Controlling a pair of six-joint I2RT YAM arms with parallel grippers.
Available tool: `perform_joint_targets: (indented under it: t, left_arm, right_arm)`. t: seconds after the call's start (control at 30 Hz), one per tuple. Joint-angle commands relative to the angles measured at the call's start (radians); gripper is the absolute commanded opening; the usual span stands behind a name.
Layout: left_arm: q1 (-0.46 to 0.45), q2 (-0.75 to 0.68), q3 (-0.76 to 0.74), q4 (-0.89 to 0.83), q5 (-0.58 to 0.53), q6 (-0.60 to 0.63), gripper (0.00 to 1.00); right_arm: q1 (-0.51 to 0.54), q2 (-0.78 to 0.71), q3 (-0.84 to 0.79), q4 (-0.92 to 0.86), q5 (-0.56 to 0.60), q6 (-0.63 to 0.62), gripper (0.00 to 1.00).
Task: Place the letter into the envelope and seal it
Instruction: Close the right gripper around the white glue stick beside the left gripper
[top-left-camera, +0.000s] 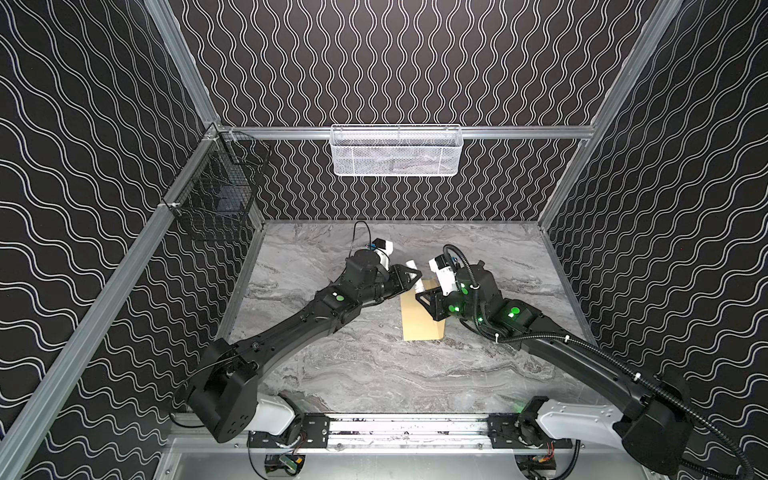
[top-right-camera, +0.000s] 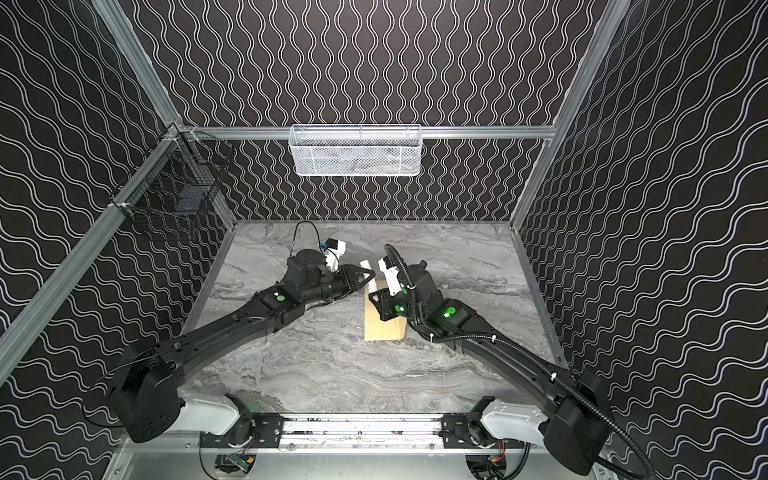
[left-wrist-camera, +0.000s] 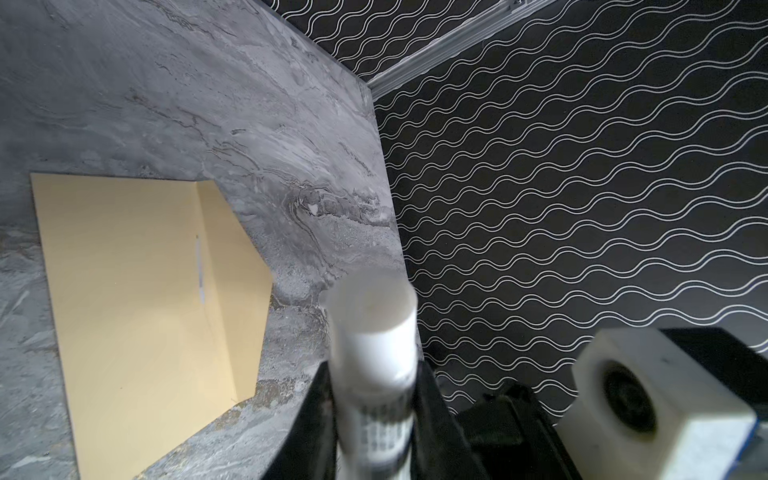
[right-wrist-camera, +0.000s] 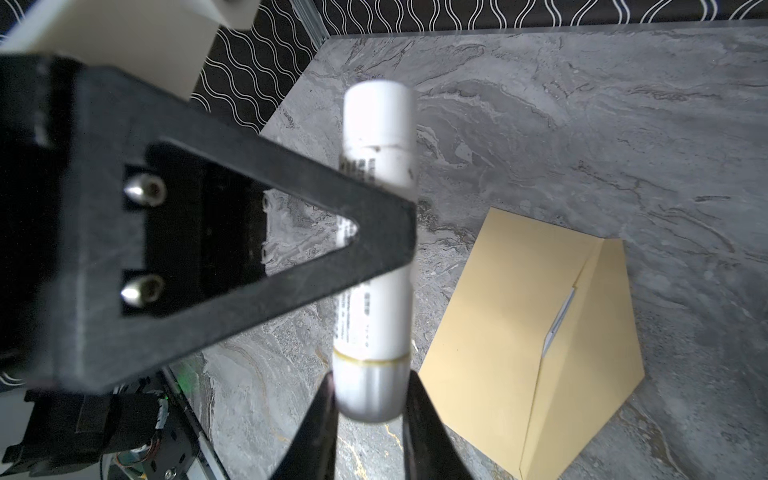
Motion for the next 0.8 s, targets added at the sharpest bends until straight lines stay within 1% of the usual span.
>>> perform_joint_targets:
  t: [0.0,0.1,0.2,0.3,0.53,0.7,0.77]
  left_arm:
    - [0.001,0.007,0.005,-0.040,0.008,0.010,0.00]
    - [0.001,0.010,0.007,-0.039,0.011,0.011,0.00]
    - [0.001,0.010,0.007,-0.043,0.014,0.011,0.00]
    - [0.001,0.006,0.007,-0.045,0.014,0.012,0.00]
    - [0.003,0.003,0.008,-0.053,0.016,0.012,0.00]
    - [0.015,-0.001,0.008,-0.059,0.023,0.013,0.00]
    - [0.017,-0.003,0.014,-0.065,0.025,0.018,0.00]
  right_arm:
    - [-0.004,0.007,-0.003,0.119,-0.069,-0.005,0.27]
    - [-0.004,0.021,-0.006,0.133,-0.085,0.005,0.28]
    - [-0.004,0.032,-0.005,0.131,-0.066,0.005,0.39]
    - [-0.005,0.037,-0.004,0.131,-0.054,0.002,0.41]
    - [-0.005,0.046,-0.001,0.116,-0.065,-0.009,0.41]
    - [-0.005,0.024,-0.047,0.120,-0.071,-0.012,0.51]
    - [-0.005,0.017,-0.069,0.128,-0.071,-0.010,0.53]
